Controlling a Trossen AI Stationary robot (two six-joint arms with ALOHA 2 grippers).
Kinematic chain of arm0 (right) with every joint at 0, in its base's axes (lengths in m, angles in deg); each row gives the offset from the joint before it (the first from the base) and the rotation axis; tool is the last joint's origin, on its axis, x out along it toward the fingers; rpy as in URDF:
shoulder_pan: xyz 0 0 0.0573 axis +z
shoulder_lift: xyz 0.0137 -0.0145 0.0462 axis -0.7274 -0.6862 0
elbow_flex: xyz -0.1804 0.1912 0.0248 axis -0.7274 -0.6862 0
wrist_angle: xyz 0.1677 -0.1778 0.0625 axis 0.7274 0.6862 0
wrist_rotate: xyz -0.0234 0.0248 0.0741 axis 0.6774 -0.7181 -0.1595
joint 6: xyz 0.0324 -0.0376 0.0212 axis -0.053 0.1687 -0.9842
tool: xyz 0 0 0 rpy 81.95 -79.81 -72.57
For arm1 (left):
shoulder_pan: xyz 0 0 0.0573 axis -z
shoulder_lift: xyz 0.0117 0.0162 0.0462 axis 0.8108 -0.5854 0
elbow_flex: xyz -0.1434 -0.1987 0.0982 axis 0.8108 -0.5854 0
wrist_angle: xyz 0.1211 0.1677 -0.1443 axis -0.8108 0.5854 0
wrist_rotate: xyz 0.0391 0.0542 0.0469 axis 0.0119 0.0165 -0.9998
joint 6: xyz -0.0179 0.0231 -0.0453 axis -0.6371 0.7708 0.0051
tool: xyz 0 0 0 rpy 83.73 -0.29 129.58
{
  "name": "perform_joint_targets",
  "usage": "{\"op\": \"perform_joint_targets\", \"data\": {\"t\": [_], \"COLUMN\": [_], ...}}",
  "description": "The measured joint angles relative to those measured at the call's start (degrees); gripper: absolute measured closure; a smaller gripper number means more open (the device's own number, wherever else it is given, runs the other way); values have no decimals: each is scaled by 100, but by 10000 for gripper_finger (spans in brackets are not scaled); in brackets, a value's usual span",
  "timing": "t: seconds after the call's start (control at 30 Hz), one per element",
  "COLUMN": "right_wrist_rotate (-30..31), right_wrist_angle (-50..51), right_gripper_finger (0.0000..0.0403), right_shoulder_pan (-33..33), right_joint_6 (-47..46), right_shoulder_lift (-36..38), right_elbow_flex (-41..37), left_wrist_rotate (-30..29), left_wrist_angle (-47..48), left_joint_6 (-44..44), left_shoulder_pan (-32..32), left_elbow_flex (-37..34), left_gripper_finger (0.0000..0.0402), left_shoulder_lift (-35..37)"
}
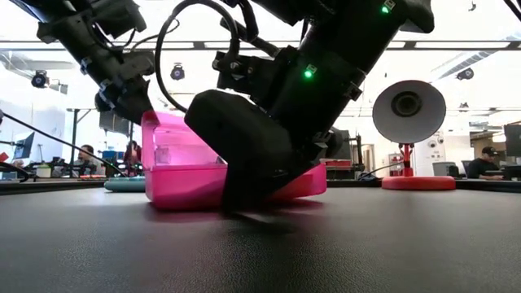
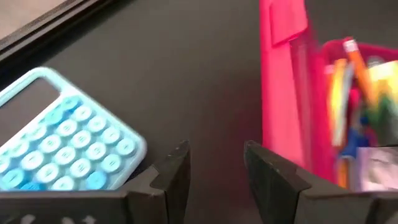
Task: Pack school essentials
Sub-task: Close the pink supply box
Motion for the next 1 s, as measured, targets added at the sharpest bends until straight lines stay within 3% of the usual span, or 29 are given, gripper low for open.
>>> {"op": "perform_joint_targets", "data": {"t": [0.27,0.67,1.0], "right_wrist_rotate": [1,13,1199], "right_wrist_angle": [238,1067,1333], "right_gripper_finger": [197,197,197], "right_shoulder_pan": [-36,-41,-277], "right_joint_6": [160,283,317], "right_shoulder_lift": [188,1331,2911], "right_elbow_flex": [-25,-35,-88], "left_wrist_rotate": [1021,1296,1412], "left_wrist_angle": [-454,-1177,-2263], "left_joint_6": [148,266,261], "left_shoulder_pan": [15,395,1067], "left_elbow_flex": [35,-26,-36], "left_gripper_finger": [267,267,267], "left_shoulder_lift": [76,-132,-664]}}
